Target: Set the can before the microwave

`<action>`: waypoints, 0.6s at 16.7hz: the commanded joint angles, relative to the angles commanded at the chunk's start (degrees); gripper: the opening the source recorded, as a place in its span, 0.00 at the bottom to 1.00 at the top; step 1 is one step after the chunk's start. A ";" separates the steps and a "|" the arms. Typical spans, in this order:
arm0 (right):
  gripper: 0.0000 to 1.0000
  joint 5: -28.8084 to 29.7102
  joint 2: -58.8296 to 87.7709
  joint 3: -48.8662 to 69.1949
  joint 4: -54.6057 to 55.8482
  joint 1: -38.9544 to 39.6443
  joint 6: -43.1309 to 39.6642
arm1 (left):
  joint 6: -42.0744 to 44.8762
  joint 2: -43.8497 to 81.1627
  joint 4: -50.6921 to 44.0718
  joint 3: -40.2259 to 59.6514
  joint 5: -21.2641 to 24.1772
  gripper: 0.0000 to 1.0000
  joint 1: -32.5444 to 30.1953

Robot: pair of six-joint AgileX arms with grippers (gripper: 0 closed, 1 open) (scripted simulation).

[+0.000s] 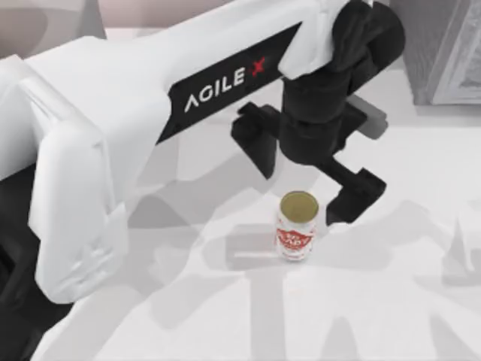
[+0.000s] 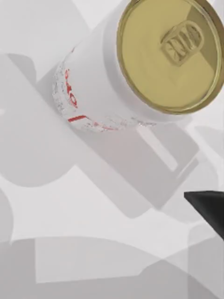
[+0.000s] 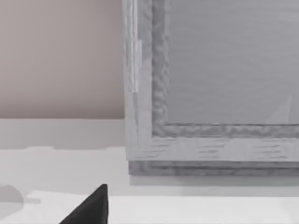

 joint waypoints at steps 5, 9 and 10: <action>1.00 0.00 0.00 0.00 0.00 0.00 0.00 | 0.18 -0.12 3.70 -3.82 -0.01 1.00 0.16; 1.00 0.00 0.00 0.00 0.00 0.00 0.00 | 0.12 0.07 10.89 -10.79 0.00 1.00 0.12; 1.00 0.00 0.00 0.00 0.00 0.00 0.00 | 0.11 0.13 12.31 -12.14 0.00 1.00 0.10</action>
